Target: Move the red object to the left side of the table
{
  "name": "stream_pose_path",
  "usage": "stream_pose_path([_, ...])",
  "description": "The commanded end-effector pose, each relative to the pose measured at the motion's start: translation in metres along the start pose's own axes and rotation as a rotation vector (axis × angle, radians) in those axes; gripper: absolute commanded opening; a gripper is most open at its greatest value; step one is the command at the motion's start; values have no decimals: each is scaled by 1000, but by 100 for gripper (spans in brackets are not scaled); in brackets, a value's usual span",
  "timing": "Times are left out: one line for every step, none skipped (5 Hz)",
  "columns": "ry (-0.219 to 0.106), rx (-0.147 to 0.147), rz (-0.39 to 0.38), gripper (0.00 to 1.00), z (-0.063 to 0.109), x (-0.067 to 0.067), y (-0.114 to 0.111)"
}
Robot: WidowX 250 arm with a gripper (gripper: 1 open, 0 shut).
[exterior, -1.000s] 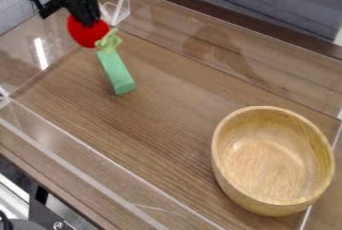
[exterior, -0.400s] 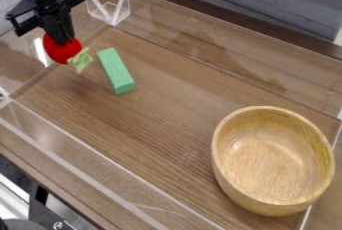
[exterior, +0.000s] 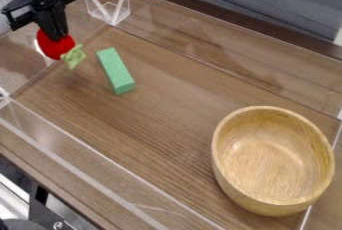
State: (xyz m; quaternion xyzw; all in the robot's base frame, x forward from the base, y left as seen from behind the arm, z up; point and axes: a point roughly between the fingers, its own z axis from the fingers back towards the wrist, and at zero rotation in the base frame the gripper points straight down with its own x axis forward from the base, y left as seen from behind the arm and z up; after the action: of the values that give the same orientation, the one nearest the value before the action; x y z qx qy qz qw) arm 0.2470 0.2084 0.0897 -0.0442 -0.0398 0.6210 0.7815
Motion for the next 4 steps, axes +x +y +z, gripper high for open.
stream_pose_path([-59, -13, 16, 0, 15, 9, -3])
stream_pose_path([-64, 1, -27, 0, 8, 7, -7])
stream_pose_path([-67, 14, -70, 0, 1, 7, -12])
stream_pose_path([-71, 27, -94, 0, 2, 6, -6])
